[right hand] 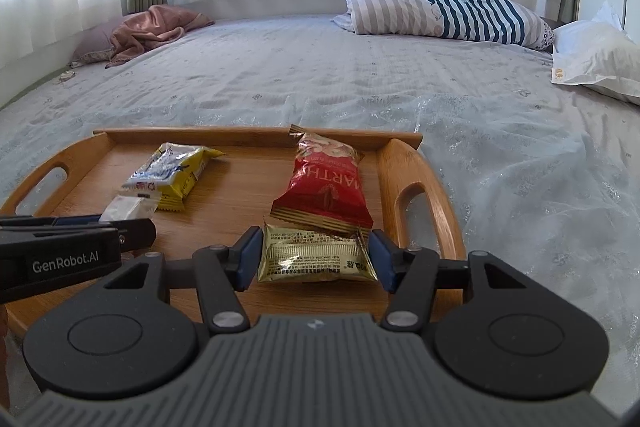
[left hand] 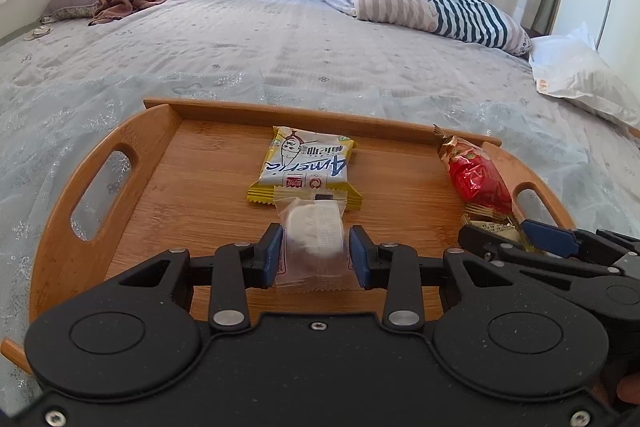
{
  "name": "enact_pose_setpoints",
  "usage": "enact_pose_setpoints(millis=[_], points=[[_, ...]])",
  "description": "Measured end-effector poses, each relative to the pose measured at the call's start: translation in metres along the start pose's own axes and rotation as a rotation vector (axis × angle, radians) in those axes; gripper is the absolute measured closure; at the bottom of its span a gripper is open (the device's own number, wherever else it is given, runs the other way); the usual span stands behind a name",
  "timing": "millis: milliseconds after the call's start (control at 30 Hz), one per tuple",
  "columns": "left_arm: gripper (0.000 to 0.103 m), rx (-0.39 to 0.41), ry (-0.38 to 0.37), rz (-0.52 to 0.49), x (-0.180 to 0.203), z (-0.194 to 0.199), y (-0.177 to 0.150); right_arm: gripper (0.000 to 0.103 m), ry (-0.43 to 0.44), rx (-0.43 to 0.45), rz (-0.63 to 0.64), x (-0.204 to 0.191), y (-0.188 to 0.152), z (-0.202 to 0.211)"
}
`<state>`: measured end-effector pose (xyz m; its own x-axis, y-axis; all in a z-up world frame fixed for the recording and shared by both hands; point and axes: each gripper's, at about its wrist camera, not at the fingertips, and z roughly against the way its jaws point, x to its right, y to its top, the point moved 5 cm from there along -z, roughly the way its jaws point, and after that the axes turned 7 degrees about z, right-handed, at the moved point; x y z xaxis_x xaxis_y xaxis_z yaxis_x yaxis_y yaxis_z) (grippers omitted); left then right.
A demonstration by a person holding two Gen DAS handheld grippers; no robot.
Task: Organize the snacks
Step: 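Carry both packs onto the tray and open both tools, then withdraw both tools from the tray toward the remaining snacks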
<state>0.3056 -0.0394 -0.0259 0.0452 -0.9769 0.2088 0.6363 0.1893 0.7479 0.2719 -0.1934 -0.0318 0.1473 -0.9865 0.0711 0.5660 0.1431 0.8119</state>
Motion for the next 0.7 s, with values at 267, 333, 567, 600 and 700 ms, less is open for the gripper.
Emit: enact_pose_setpoints(millis=[267, 333, 567, 600, 700], points=[[0.067, 0.009, 0.003, -0.021, 0.003, -0.001, -0.001, 0.039, -0.005, 0.006, 0.018, -0.002, 0.000, 0.001], [0.054, 0.012, 0.000, -0.014, 0.002, 0.001, 0.000, 0.036, -0.004, 0.009, 0.015, -0.002, 0.001, 0.002], [0.033, 0.044, 0.006, -0.025, -0.002, 0.019, 0.002, 0.019, 0.003, 0.052, -0.002, 0.006, 0.003, 0.020], [0.027, 0.044, -0.001, -0.021, -0.003, 0.023, 0.002, 0.017, 0.006, 0.057, -0.006, 0.008, 0.003, 0.024], [0.021, 0.047, -0.043, -0.016, -0.006, 0.039, -0.001, 0.013, 0.015, 0.079, 0.000, 0.011, 0.000, 0.039]])
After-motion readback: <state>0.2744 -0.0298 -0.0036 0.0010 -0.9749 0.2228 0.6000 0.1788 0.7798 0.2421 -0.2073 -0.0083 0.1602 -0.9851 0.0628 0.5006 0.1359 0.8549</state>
